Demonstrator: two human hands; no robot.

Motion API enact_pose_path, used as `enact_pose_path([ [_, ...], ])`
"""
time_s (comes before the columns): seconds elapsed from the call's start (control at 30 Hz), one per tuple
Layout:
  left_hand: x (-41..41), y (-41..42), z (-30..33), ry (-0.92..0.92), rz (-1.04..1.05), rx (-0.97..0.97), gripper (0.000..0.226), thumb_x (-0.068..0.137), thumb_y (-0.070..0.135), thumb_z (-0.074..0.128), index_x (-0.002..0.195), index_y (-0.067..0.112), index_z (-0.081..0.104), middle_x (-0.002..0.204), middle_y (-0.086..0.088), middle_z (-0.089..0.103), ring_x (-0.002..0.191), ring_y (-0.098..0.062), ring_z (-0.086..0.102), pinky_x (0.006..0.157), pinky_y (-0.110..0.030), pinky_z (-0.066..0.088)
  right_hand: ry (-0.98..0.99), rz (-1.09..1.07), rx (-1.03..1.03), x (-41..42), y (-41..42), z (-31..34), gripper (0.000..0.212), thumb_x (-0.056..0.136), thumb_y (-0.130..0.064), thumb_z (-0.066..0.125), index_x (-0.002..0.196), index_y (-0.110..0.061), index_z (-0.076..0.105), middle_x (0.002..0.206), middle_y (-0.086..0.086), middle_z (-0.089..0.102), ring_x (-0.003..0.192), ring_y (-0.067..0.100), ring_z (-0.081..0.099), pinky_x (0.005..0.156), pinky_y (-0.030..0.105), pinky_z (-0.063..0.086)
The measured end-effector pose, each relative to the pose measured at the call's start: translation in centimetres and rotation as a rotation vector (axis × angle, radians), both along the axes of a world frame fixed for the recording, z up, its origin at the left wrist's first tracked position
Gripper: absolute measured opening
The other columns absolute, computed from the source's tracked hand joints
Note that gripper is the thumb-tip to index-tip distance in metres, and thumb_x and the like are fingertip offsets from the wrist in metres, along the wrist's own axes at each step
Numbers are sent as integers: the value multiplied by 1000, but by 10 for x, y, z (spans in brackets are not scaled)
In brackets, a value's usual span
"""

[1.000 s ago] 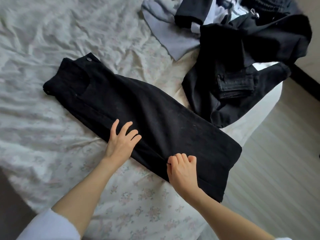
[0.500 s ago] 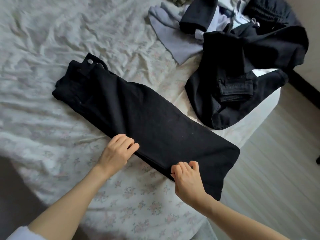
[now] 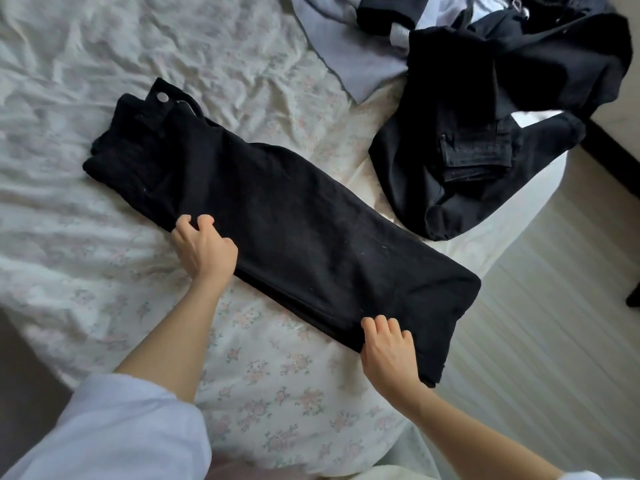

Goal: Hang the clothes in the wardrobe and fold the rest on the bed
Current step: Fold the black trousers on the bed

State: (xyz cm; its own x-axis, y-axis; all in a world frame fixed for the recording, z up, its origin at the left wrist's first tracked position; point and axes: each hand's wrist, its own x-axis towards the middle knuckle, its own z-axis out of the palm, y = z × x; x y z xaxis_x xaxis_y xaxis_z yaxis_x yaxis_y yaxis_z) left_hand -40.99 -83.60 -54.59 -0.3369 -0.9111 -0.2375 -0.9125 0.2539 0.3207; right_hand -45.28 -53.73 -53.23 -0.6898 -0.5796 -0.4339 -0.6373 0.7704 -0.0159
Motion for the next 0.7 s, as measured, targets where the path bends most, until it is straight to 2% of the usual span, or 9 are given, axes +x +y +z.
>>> enact_pose_path([
  [0.1,3,-1,-6,47,27,2,41,84,-4,50,124,6,50,148,-16,22,129,-34,29,85,-42,44,-31,-43,25,-3,8,-1,10,81,-9,56,85,-17,52,80,-3,49,73,18,46,59,29,29],
  [0.17,5,-6,-8,107,111,29,45,86,-3,48,130,8,46,150,-15,19,130,-34,28,81,-41,44,-24,-54,-6,-4,10,2,15,73,-7,64,76,-15,53,74,-1,50,67,20,48,56,29,30],
  [0.23,6,-15,-9,160,234,70,48,89,2,49,136,9,43,148,-16,25,128,-35,34,90,-42,43,25,-50,-86,-4,12,2,24,60,-3,75,67,-12,54,64,1,48,56,20,46,48,29,30],
  [0.3,8,-22,-9,202,269,61,45,92,8,51,137,9,43,141,-17,35,124,-34,41,95,-42,40,38,-36,-133,-1,14,1,24,61,-6,80,69,-11,58,65,1,50,55,20,46,46,29,32],
  [0.37,8,-31,-8,281,367,76,44,93,15,53,135,8,41,136,-17,43,120,-34,46,96,-41,40,48,-25,-143,-1,14,-2,22,65,-14,82,75,-11,62,68,1,52,57,20,48,46,29,35],
  [0.43,5,-47,-7,368,606,153,46,92,22,55,132,5,40,131,-16,49,117,-33,51,95,-39,42,56,-23,-128,-2,12,-2,23,65,-16,82,74,-13,61,69,1,52,58,20,48,48,30,35],
  [0.5,4,-59,-8,345,754,206,45,91,27,56,128,2,46,129,-17,54,115,-33,54,95,-39,45,75,-6,-139,-5,10,-4,27,59,-12,81,68,-13,56,65,0,49,56,20,46,48,30,32],
  [0.57,4,-62,-10,315,749,236,43,91,28,57,122,-1,52,123,-16,59,112,-33,57,95,-40,47,83,22,-166,-7,8,-4,32,52,-8,80,63,-14,51,60,-1,45,52,20,44,48,29,30],
  [0.7,7,-66,-10,393,788,246,32,84,20,55,106,-3,61,99,-8,64,93,-29,62,81,-36,53,80,91,-187,-15,7,-4,35,47,-6,76,60,-16,45,54,-5,42,48,18,43,49,27,30],
])
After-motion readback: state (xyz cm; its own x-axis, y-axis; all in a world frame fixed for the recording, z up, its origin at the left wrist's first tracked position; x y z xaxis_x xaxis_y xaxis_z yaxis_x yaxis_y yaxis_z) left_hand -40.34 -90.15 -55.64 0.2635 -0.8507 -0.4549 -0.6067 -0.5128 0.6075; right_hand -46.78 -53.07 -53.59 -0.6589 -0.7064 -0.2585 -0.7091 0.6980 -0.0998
